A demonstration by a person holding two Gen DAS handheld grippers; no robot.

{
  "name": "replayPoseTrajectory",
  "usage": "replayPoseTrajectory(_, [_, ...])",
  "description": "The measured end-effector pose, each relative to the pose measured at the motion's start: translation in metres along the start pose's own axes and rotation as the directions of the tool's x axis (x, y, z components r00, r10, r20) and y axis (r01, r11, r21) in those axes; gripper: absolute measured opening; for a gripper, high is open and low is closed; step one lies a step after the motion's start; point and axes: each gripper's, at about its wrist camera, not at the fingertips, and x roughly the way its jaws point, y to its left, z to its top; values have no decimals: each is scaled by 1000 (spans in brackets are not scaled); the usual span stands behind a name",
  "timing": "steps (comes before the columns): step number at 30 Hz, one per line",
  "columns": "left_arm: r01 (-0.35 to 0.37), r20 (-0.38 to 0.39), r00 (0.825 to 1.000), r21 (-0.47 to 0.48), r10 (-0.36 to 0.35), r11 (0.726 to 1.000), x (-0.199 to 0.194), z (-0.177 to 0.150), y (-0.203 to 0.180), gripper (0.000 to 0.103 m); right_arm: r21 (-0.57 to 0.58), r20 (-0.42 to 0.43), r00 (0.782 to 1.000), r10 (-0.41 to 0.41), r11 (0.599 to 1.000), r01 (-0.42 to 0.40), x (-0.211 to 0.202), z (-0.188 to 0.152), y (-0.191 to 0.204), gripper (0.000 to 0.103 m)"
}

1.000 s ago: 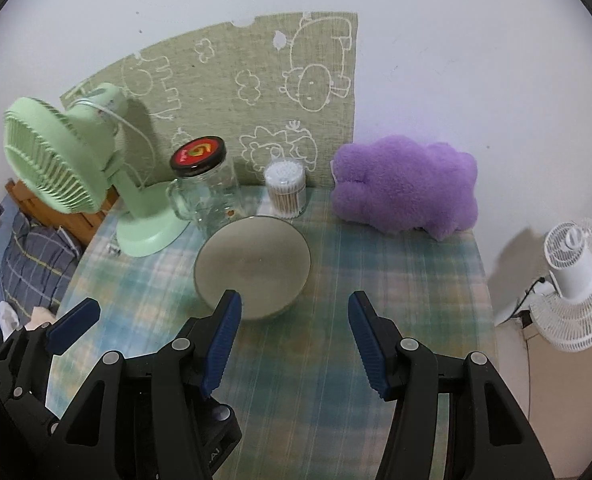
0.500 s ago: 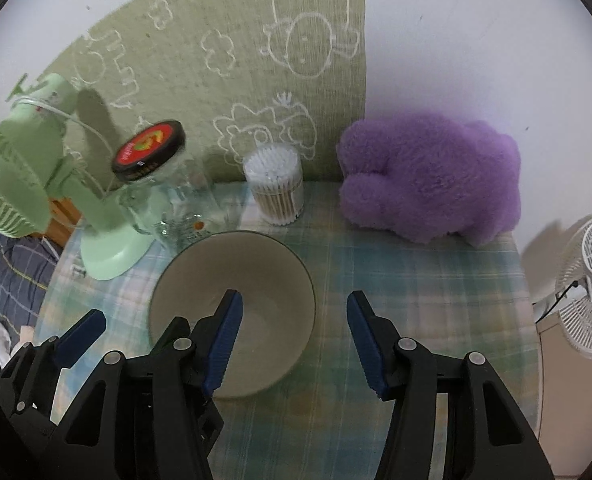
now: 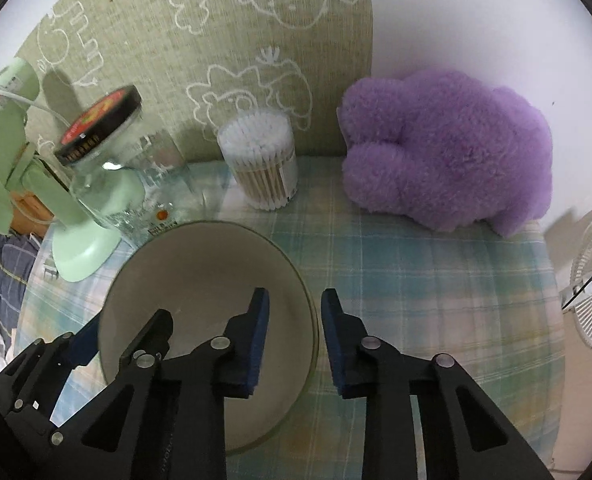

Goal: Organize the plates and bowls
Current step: 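Grasp the bowl rim with the right tool while the left tool grips it too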

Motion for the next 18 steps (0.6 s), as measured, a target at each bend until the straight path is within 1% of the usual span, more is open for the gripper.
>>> replayPoseTrajectory(2, [-4, 0, 1000, 3, 4, 1000, 3, 0, 0, 21, 10, -9, 1000, 7, 1000, -7, 5, 0, -1, 21])
replayPoseTrajectory(4, [-3, 5, 1000, -2, 3, 1000, 5, -1, 0, 20, 8, -2, 1000, 3, 1000, -3, 7, 0, -1, 20])
replayPoseTrajectory(7, [-2, 10, 1000, -11, 2, 1000, 6, -2, 0, 20, 2, 5, 1000, 4, 1000, -4, 8, 1, -1, 20])
replayPoseTrajectory(11, [1, -1, 1000, -18, -1, 1000, 6, -2, 2, 20, -10, 4, 1000, 1, 1000, -1, 5, 0, 1, 19])
replayPoseTrajectory(18, [3, 12, 1000, -4, -3, 1000, -9, 0, 2, 20, -15, 14, 1000, -2, 1000, 2, -7, 1, 3, 18])
